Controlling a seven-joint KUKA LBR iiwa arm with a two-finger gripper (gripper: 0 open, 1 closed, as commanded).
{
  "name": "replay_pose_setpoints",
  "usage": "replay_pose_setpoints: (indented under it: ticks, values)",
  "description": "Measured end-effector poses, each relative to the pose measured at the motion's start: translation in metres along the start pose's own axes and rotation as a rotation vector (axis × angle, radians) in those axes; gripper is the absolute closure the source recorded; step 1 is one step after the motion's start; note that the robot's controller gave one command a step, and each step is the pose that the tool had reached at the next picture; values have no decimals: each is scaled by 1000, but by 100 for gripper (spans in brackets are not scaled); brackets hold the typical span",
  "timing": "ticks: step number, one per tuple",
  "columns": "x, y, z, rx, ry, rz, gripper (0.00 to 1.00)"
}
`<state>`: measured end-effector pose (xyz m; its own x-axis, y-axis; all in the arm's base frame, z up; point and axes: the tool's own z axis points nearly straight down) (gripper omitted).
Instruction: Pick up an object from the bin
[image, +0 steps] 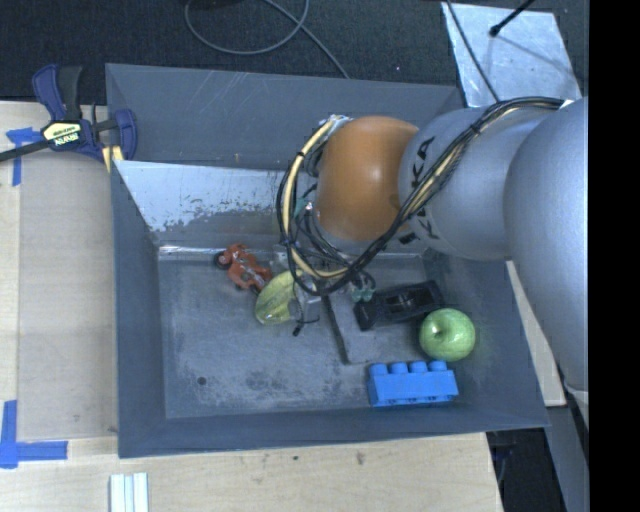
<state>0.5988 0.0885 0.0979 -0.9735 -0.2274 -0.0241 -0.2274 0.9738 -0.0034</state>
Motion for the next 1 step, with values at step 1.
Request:
replay_pose_setpoints:
  ticks: [1]
  values:
    - [4,8,-193,0,-3,8,100]
